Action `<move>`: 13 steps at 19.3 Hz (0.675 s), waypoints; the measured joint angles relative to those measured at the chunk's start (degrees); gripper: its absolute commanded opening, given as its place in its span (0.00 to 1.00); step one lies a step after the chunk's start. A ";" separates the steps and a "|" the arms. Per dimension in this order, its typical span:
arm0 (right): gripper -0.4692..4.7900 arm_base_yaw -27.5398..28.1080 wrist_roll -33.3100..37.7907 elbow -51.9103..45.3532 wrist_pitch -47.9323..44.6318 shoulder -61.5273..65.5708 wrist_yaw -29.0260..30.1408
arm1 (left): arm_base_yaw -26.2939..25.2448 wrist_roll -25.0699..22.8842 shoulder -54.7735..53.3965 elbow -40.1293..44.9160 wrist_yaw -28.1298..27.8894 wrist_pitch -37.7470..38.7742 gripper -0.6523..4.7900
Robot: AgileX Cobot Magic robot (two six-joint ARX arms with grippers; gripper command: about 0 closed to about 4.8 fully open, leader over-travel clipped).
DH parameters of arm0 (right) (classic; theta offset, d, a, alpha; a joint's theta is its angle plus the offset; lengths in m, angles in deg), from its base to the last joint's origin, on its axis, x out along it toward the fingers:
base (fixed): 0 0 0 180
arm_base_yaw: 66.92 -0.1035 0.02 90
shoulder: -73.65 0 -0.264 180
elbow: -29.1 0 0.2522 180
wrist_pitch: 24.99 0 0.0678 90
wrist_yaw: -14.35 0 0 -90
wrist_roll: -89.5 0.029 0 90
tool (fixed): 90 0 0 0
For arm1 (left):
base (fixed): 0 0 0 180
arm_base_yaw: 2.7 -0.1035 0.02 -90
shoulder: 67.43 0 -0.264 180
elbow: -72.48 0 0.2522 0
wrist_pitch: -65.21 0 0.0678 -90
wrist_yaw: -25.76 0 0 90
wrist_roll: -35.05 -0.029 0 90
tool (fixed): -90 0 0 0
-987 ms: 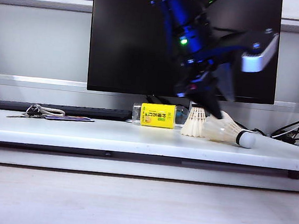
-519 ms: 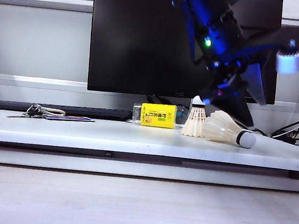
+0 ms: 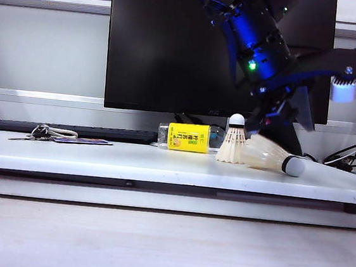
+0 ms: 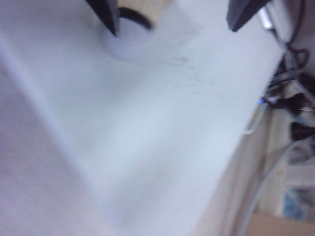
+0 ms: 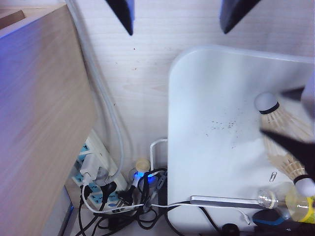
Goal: Stack the badminton balls on the table vertically.
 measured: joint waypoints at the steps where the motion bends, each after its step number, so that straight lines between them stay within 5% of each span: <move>1: 0.52 0.00 0.00 0.00 -0.02 0.00 0.00 | 0.02 0.24 -0.11 -0.57 0.02 -0.17 0.65; 13: 0.52 -0.02 0.00 -0.04 -0.02 0.00 0.02 | -0.26 1.33 -1.44 -0.63 0.63 0.96 0.65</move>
